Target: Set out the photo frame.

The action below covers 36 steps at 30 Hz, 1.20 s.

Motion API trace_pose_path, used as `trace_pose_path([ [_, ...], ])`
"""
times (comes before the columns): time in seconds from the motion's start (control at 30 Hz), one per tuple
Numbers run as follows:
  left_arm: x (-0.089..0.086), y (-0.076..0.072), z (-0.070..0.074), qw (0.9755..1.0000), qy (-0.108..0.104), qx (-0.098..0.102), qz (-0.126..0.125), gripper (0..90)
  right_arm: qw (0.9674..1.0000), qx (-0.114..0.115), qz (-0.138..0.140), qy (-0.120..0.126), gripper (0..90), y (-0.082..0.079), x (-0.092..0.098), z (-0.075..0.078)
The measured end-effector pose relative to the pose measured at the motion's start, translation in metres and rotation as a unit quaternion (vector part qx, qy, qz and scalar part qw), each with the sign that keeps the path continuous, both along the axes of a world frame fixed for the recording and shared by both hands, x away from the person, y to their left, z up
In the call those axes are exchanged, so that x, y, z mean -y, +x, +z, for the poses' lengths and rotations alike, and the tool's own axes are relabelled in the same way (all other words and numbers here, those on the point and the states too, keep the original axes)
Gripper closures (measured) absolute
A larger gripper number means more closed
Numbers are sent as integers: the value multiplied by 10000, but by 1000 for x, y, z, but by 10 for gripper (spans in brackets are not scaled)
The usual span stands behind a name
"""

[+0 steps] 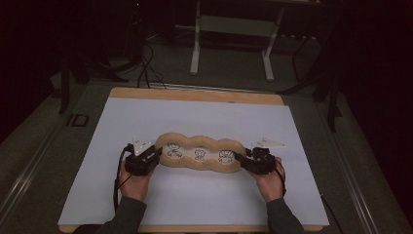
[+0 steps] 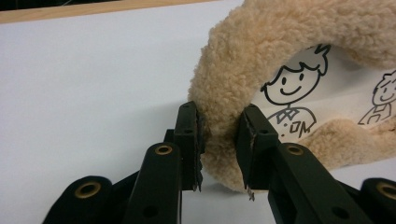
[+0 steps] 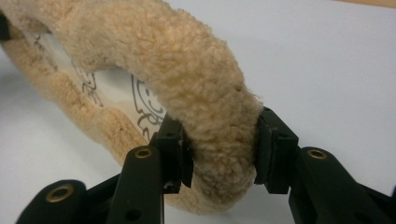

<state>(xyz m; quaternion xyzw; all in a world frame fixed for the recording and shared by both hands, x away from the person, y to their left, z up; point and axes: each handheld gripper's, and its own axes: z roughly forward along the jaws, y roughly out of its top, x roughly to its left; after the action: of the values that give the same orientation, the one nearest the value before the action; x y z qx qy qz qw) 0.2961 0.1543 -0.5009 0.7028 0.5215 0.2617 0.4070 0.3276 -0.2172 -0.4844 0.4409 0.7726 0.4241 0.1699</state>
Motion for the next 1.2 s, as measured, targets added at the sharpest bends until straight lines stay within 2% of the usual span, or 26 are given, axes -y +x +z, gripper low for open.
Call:
trace_pose_path([
  [0.1, 2, -1, -1, 10000, -7, 28, -14, 723, 10000, 26, -55, 23, 594, 1, 2, -1],
  [0.2, 4, -4, -1, 9998, 22, 188, 89, 724, 9998, 189, -95, 54, 596, 2, 3, -4],
  [0.3, 3, -4, -1, 9997, 14, 198, 139, 724, 9994, 337, -101, 12, 595, 3, 0, -4],
  [0.47, 3, -4, -3, 9998, 37, 131, 149, 724, 9995, 297, -78, 9, 599, 6, -1, -9],
  [0.83, 4, -6, -5, 10000, 1, -11, 55, 724, 9998, 176, -75, 87, 600, 3, 4, -7],
  [1.2, 5, -9, -6, 10000, 54, -28, 44, 722, 9998, 124, -8, 131, 592, 1, 7, -7],
])
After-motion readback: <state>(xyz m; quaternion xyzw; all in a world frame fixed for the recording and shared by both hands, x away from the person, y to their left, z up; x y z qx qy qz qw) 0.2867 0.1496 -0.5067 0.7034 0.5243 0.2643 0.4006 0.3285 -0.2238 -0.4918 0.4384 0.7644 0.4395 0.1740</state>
